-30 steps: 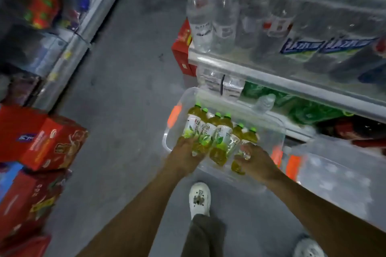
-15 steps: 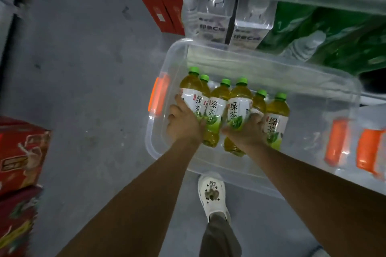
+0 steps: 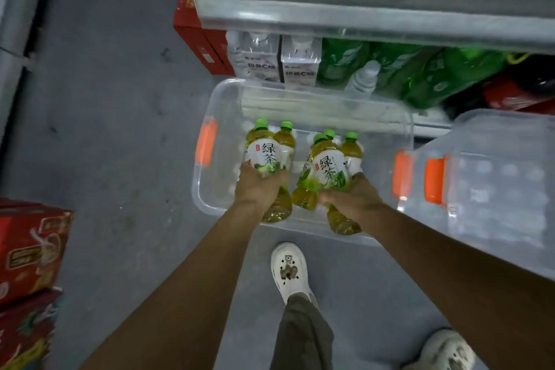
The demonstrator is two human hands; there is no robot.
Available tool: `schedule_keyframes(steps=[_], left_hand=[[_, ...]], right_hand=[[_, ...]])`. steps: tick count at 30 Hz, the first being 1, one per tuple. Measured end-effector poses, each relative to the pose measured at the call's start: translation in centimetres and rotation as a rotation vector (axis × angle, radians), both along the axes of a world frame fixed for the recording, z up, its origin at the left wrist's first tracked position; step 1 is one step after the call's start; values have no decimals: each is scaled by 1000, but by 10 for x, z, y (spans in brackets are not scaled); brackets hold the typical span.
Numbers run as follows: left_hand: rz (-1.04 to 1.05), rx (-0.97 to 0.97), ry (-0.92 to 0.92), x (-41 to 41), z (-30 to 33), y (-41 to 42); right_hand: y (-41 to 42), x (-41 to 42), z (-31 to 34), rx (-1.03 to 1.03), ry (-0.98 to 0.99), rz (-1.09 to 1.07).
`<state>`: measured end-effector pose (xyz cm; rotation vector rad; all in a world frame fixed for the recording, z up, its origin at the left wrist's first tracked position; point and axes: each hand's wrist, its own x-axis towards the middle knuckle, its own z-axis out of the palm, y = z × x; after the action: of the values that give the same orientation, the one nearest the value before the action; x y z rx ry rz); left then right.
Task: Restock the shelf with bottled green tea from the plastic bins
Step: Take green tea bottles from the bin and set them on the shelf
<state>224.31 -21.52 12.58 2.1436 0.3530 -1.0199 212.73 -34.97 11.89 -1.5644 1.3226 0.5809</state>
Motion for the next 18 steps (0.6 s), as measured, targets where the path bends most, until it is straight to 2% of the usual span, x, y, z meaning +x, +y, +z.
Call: schedule_keyframes(steps=[5,11,18], left_hand=[[-20,-212,-50,-61,87,-17],[-74,-329,-133,-143,193,-60],[-161,-535,-246,-238,308,-139]], right_hand=[[-30,-51,82,25,-133,-75],[-80,-128,201,27,-376,-193],[-149,-238,324,-78,-625,-287]])
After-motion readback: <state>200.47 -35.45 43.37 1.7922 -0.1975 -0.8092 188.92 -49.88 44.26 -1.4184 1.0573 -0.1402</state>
